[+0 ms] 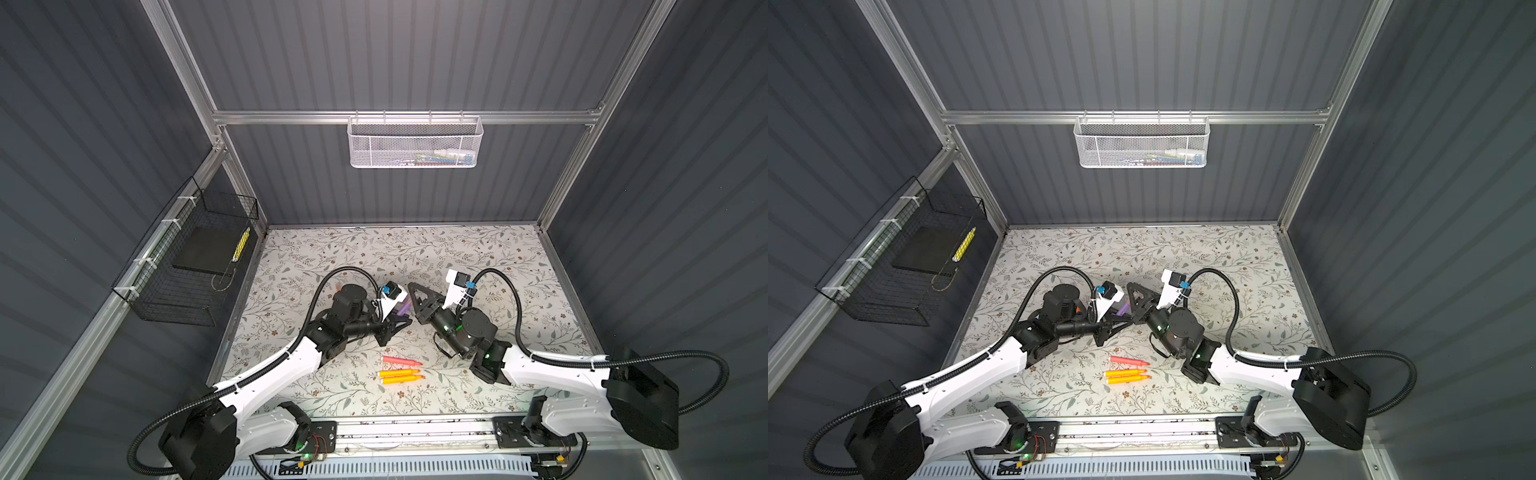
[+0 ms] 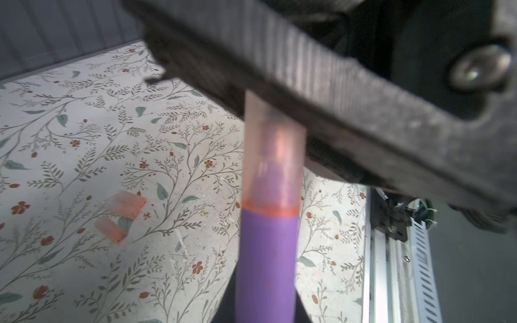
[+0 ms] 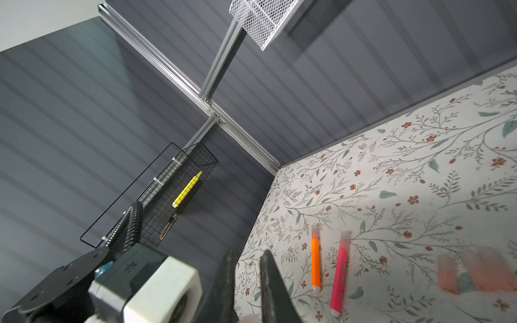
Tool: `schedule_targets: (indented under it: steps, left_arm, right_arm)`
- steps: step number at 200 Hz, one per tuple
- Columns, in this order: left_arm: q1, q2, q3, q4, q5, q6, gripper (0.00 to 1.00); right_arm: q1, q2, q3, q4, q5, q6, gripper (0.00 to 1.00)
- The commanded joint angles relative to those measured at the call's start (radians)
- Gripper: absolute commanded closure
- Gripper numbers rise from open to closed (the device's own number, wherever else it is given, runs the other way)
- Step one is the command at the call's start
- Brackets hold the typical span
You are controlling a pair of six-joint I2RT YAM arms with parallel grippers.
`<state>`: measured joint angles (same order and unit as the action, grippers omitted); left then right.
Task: Insert the pens into the pen caps
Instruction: 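Withdraw the right gripper while the left gripper moves the capped marker away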
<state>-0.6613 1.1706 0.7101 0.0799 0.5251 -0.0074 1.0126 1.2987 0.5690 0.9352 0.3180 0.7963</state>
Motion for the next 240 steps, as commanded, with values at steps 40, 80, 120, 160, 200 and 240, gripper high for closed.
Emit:
schedule_targets:
  steps: [40,80,120,160,200,240]
  left_arm:
    - [0.238,-0.050,0.150,0.322,-0.147,-0.308,1.00]
    - [0.236,-0.075,0.051,0.331,-0.189,-0.255,1.00]
    - [0.236,-0.050,-0.104,0.327,-0.235,-0.259,1.00]
    - [0.235,-0.021,-0.234,0.300,-0.313,-0.301,1.00]
    - [0.191,0.066,-0.281,0.339,-0.387,-0.339,1.00]
    - [0.029,0.229,-0.194,0.290,-0.627,-0.330,1.00]
  right_arm:
    - [0.171,-0.006,-0.111,-0.148,-0.303,-0.060,1.00]
    - [0.164,-0.044,-0.052,-0.314,-0.157,-0.030,0.99]
    - [0.149,-0.131,-0.006,-0.455,-0.006,-0.047,0.51]
    - [0.116,-0.271,-0.078,-0.567,0.142,0.010,0.32]
    - [0.073,-0.367,-0.181,-0.584,0.202,0.079,0.30]
    - [0.063,-0.377,-0.180,-0.638,0.208,0.083,0.30]
